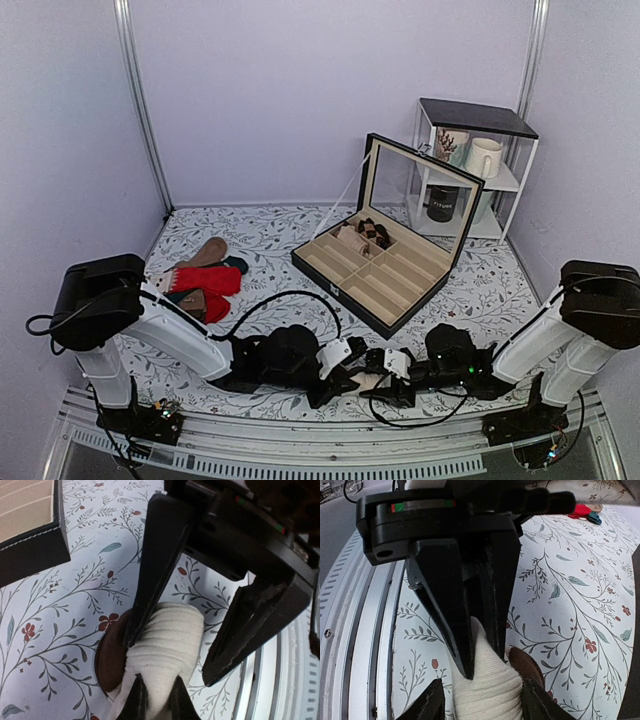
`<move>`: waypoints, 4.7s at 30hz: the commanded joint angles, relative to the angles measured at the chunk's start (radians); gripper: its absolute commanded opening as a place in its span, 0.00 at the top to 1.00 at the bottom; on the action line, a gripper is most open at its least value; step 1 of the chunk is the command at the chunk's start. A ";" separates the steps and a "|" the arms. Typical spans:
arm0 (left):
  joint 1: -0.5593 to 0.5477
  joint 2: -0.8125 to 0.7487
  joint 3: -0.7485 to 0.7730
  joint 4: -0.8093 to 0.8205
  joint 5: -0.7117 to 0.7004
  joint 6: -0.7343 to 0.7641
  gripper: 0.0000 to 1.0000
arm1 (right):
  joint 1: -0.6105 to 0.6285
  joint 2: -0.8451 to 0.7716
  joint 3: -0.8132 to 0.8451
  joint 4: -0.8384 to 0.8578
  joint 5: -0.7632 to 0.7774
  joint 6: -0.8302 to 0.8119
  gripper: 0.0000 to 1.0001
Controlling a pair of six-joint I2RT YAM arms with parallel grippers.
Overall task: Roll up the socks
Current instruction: Roll a pair of socks at the center of the board.
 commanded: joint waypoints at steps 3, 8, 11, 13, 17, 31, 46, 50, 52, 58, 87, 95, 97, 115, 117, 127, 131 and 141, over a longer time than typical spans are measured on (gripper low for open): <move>-0.004 0.103 -0.059 -0.352 0.076 0.003 1.00 | 0.058 0.052 -0.012 -0.076 0.062 0.129 0.48; 0.002 0.139 -0.058 -0.353 0.083 0.009 1.00 | 0.087 0.091 -0.016 -0.096 0.148 0.223 0.41; 0.003 0.143 -0.058 -0.352 0.085 0.010 1.00 | 0.094 0.071 -0.045 -0.071 0.168 0.271 0.39; 0.003 0.143 -0.058 -0.352 0.088 0.011 1.00 | 0.094 0.042 -0.066 -0.055 0.168 0.281 0.40; 0.004 0.146 -0.057 -0.355 0.090 0.016 1.00 | 0.094 0.028 -0.073 -0.059 0.161 0.282 0.47; 0.007 0.147 -0.058 -0.352 0.099 0.020 1.00 | 0.110 -0.113 -0.161 -0.007 0.241 0.329 0.36; 0.007 0.151 -0.058 -0.350 0.111 0.026 1.00 | 0.031 -0.002 -0.169 0.233 0.115 0.177 0.32; 0.006 0.152 -0.057 -0.350 0.112 0.026 1.00 | 0.017 0.072 -0.139 0.273 0.068 0.169 0.34; 0.007 0.152 -0.058 -0.348 0.111 0.023 1.00 | 0.017 0.087 -0.144 0.303 0.053 0.175 0.36; 0.007 0.158 -0.053 -0.352 0.116 0.023 1.00 | 0.017 0.028 -0.173 0.295 0.125 0.184 0.35; 0.007 0.123 -0.038 -0.353 0.016 0.034 0.85 | -0.019 0.110 -0.081 0.096 -0.023 0.324 0.85; 0.004 -0.027 -0.009 -0.291 -0.147 0.136 0.79 | -0.021 0.131 -0.073 0.002 -0.058 0.509 0.86; -0.001 -0.068 -0.036 -0.231 -0.168 0.172 0.55 | -0.022 0.130 -0.070 -0.032 -0.061 0.552 0.86; -0.023 -0.181 -0.165 0.169 -0.180 0.459 0.43 | -0.029 0.120 -0.005 -0.295 -0.130 0.728 0.86; -0.023 -0.147 -0.128 0.139 -0.143 0.469 0.44 | -0.030 0.115 0.004 -0.319 -0.129 0.730 0.86; -0.023 -0.061 -0.137 0.136 -0.092 0.421 0.51 | -0.048 0.114 0.014 -0.367 -0.152 0.736 0.86; -0.021 -0.051 -0.141 0.136 -0.095 0.416 0.55 | -0.053 0.118 0.016 -0.372 -0.158 0.732 0.86; -0.010 0.000 -0.112 0.103 -0.057 0.395 0.76 | -0.055 0.144 0.032 -0.386 -0.172 0.730 0.86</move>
